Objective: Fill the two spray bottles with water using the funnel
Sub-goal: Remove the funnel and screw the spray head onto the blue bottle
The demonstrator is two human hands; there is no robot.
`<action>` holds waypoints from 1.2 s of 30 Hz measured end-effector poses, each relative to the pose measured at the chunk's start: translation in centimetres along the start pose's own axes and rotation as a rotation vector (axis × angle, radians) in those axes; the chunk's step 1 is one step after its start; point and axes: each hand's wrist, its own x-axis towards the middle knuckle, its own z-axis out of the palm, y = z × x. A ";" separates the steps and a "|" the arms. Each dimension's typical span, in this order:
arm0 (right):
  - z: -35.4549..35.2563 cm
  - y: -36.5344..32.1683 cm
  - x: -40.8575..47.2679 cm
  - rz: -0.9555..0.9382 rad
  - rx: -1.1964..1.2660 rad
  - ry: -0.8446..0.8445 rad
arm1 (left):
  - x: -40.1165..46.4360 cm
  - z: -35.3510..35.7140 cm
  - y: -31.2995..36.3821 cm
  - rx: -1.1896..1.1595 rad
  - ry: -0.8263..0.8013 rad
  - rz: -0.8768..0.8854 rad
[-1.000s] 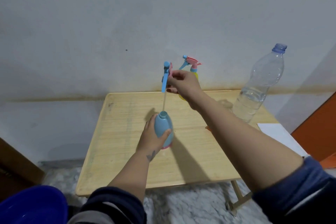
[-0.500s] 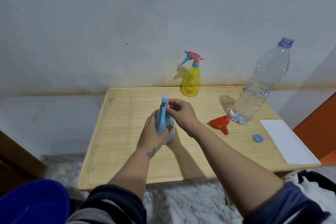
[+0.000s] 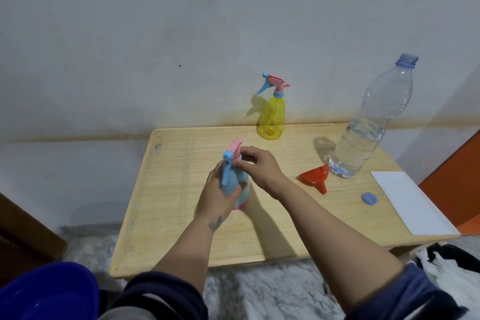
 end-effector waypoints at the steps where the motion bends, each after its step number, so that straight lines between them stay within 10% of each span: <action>1: -0.2 0.0 -0.1 0.010 0.001 -0.035 | -0.1 -0.1 0.0 -0.004 -0.017 0.025; 11: 1.3 0.7 0.0 0.042 0.078 0.169 | -0.1 0.1 -0.1 0.044 -0.004 -0.022; 36: 1.8 0.3 -1.4 0.018 0.083 0.066 | -0.1 -0.1 0.0 -0.040 -0.043 0.043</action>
